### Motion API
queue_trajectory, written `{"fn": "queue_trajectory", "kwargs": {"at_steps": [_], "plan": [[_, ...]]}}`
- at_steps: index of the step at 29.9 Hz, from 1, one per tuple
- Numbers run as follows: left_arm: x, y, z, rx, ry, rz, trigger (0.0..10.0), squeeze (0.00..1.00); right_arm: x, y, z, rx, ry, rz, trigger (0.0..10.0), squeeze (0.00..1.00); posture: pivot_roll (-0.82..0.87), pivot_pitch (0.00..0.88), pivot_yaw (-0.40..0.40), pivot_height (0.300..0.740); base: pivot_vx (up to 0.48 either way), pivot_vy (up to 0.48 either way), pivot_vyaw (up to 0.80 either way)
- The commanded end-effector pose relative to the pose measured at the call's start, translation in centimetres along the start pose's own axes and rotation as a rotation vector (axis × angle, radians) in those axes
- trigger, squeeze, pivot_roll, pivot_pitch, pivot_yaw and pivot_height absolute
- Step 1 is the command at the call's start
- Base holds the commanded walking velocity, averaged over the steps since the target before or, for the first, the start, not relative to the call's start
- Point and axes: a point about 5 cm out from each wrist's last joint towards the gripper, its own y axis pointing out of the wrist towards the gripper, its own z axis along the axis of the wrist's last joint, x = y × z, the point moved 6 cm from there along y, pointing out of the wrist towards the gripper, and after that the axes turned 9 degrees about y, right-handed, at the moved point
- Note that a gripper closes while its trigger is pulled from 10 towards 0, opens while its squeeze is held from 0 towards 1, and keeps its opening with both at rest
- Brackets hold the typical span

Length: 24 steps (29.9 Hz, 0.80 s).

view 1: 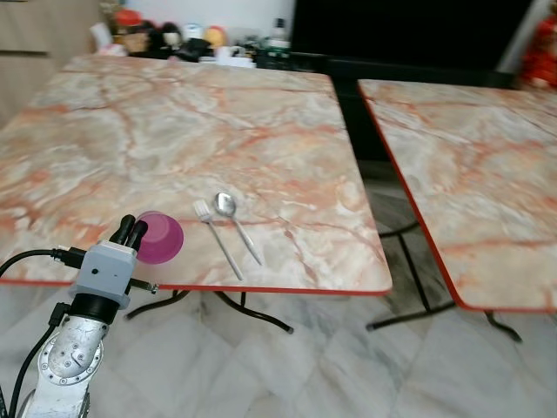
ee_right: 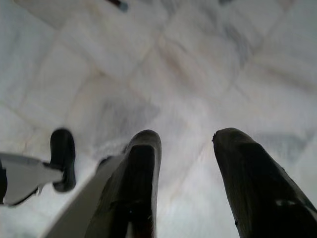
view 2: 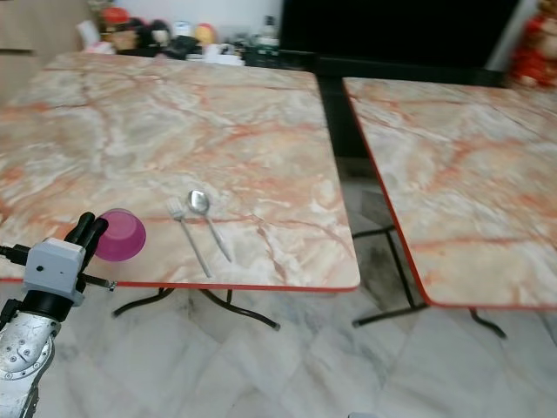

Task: Setting the table

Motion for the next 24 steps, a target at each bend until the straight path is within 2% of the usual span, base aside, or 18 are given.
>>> {"fn": "queue_trajectory", "kwargs": {"at_steps": [1,4,12,24], "plan": [[0.4,0.0,0.2,0.006,0.012,-0.014,10.0,0.0,0.8,-0.3,-1.1,-0.025,0.024,-0.024,10.0,0.0,0.13,0.141,-0.051,0.74,0.0,-0.472,0.0],[0.4,0.1,0.2,0.005,0.013,-0.015,10.0,0.0,1.1,-0.1,0.3,0.01,0.028,-0.02,10.0,0.0,0.13,0.141,-0.049,0.74,0.0,-0.472,0.0],[0.3,0.1,0.3,0.004,0.016,-0.012,10.0,0.0,2.0,-0.3,-0.8,-0.034,0.035,-0.04,10.0,0.0,0.14,0.138,-0.048,0.74,0.0,-0.472,0.0],[-0.2,0.6,1.0,0.028,0.029,-0.004,10.0,0.0,1.7,-0.2,-0.9,-0.042,0.027,-0.033,10.0,0.0,0.14,0.138,-0.051,0.74,0.0,-0.472,0.0]]}}
